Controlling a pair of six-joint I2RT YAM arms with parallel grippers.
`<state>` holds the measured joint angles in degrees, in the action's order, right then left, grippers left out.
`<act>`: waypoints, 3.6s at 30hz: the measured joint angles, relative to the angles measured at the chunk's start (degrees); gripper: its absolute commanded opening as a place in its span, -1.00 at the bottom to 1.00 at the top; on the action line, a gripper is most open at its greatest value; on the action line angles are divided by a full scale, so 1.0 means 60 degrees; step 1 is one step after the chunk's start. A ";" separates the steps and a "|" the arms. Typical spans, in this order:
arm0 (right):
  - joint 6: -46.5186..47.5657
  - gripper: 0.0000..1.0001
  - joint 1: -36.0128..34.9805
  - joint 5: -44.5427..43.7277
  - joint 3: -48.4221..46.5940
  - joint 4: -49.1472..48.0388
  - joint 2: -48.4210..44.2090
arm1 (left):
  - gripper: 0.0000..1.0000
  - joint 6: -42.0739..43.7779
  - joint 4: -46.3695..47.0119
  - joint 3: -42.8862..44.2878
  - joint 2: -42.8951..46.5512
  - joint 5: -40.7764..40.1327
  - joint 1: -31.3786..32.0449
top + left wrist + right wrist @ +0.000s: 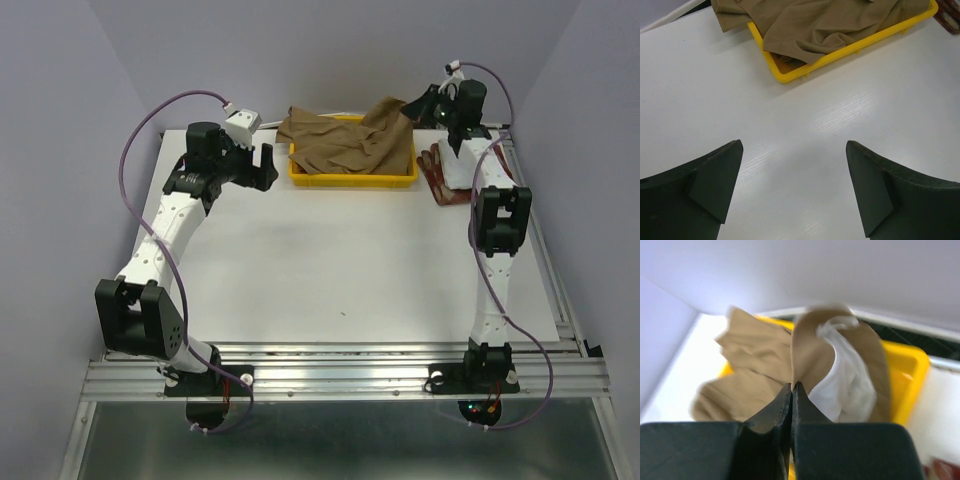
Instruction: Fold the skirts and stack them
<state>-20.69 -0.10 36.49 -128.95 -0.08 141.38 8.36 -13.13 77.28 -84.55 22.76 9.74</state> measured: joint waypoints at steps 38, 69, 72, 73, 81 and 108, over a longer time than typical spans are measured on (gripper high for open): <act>-0.0229 -0.99 -0.4098 0.1220 0.9402 -0.3785 -0.8972 | 0.85 -0.0419 0.0182 -0.0969 0.1304 0.0546 -0.0277; 0.5195 0.15 -0.1745 -0.0262 1.1107 0.5446 -1.0451 | 0.69 0.4218 -0.2189 -0.1661 0.0142 0.2481 0.0605; 0.5162 0.15 -0.1749 -0.0262 1.1661 0.5880 -1.0222 | 0.67 0.4532 -0.2371 -0.0965 -0.0710 0.1909 0.1581; 0.5140 0.17 -0.1749 -0.0251 1.1832 0.6033 -1.0222 | 0.67 0.4561 -0.2426 -0.0634 -0.1056 0.1770 0.1865; 0.4929 0.26 -0.1727 -0.0408 1.2604 0.6408 -1.0335 | 0.75 0.4375 -0.2280 0.3410 -0.4543 0.0765 0.3122; 0.5519 0.53 -0.0973 -0.0656 1.2633 0.6983 -1.0236 | -1.00 0.5672 -0.4371 0.5053 -0.6794 0.1464 0.3220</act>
<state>12.43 -5.93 32.56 -53.15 41.82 79.96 42.39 -39.35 107.59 -125.32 31.55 29.06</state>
